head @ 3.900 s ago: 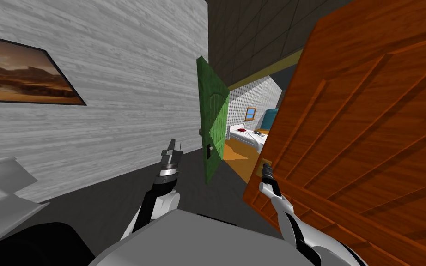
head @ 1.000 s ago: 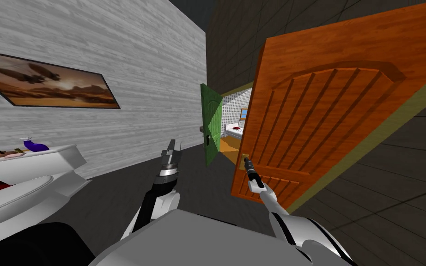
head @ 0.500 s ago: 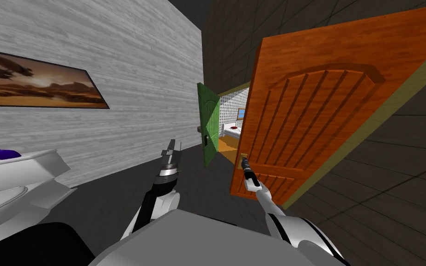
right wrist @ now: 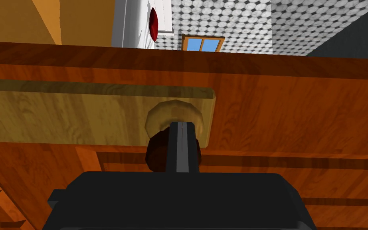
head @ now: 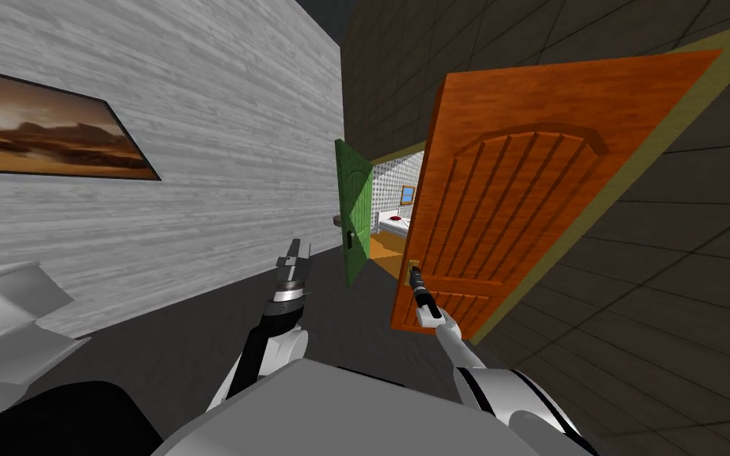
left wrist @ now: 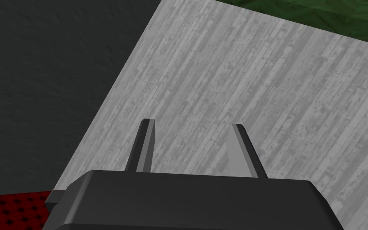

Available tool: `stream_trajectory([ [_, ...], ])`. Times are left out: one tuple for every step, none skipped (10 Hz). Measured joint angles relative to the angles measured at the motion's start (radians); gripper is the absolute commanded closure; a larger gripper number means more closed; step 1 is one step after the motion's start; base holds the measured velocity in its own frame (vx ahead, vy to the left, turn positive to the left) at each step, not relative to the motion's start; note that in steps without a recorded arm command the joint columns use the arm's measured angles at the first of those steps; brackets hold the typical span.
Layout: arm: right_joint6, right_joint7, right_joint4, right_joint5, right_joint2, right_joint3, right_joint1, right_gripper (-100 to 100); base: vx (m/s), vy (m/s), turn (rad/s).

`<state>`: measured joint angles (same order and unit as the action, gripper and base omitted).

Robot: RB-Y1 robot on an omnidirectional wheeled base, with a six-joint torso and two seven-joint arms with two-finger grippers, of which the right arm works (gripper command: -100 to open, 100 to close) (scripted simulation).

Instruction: Pull the door open

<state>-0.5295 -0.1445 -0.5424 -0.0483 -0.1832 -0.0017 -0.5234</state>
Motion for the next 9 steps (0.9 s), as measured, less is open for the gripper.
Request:
stream_trajectory([
  [-0.008,-0.016,0.014,0.006,-0.002,0.016,-0.009,-100,-0.061,-0.008,-0.211],
  [0.003,-0.033,-0.023,0.013,-0.004,0.036,0.009,-100,-0.06,-0.006,-0.236],
  [0.009,-0.054,-0.04,0.021,-0.01,0.058,0.018,-100,-0.042,0.003,-0.044],
  [0.002,-0.067,-0.027,0.024,-0.012,0.067,0.012,-100,-0.063,0.006,-0.264],
  [0.009,-0.085,-0.058,0.033,-0.014,0.091,0.026,-100,-0.065,0.014,-0.135],
  [0.005,-0.099,-0.045,0.037,-0.016,0.103,0.018,-100,-0.05,-0.004,-0.189],
  [-0.004,-0.118,-0.039,0.045,-0.017,0.125,0.015,-100,-0.069,-0.012,-0.29],
  [-0.012,-0.138,-0.034,0.052,-0.02,0.145,0.013,-100,-0.078,-0.009,-0.292],
  [-0.02,-0.158,-0.029,0.059,-0.023,0.165,0.01,-100,-0.035,0.0,-0.053],
])
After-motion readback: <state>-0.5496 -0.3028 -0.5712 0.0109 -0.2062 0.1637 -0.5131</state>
